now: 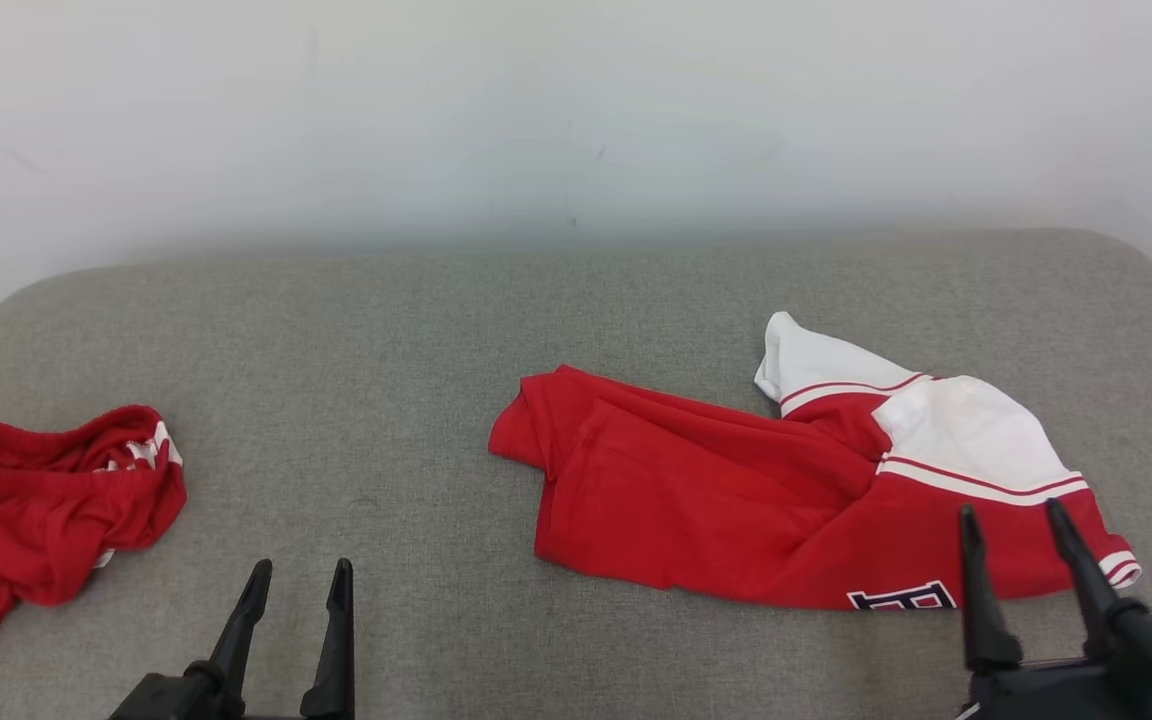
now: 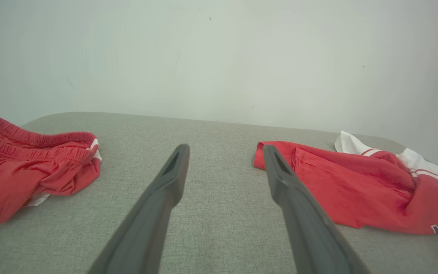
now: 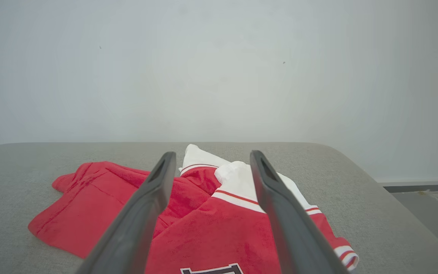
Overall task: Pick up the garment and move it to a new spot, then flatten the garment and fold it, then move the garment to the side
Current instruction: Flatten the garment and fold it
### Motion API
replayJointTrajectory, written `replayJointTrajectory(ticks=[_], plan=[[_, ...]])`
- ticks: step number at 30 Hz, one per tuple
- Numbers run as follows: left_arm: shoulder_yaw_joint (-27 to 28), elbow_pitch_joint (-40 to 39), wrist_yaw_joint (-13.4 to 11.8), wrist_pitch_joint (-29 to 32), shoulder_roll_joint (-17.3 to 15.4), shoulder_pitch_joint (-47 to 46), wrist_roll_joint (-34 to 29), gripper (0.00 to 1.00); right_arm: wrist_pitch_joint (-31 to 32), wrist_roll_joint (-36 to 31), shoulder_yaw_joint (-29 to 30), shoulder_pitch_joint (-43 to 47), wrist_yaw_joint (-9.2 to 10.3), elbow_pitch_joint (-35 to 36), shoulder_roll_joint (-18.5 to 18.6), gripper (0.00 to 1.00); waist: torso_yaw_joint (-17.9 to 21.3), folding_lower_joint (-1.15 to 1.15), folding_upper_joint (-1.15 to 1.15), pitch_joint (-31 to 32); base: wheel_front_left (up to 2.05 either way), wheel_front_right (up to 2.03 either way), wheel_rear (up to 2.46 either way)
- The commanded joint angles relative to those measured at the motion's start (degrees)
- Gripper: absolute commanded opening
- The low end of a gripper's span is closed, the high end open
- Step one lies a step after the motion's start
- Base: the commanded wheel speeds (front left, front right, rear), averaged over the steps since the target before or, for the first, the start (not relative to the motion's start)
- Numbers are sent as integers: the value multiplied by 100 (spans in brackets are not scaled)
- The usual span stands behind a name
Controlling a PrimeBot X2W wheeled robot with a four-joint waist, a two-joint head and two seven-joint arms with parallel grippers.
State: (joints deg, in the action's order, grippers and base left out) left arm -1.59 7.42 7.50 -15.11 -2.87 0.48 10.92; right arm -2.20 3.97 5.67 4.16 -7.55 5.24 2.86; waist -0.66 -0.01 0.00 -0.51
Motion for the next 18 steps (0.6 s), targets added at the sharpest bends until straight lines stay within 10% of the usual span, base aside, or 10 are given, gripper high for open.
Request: replayJointTrajectory(ticks=[1, 18], plan=[[18, -23, -10, -6, -2, 59, -22, 100, -117, -79, -59, 85, 13, 17, 14, 100, 42, 1, 0, 65, 0, 0, 0], [-289, 280, -10, -6, -89, 47, -99, 100, -817, -134, -497, 163, 13, -457, 41, 100, 143, 1, 0, 190, 0, 0, 0]])
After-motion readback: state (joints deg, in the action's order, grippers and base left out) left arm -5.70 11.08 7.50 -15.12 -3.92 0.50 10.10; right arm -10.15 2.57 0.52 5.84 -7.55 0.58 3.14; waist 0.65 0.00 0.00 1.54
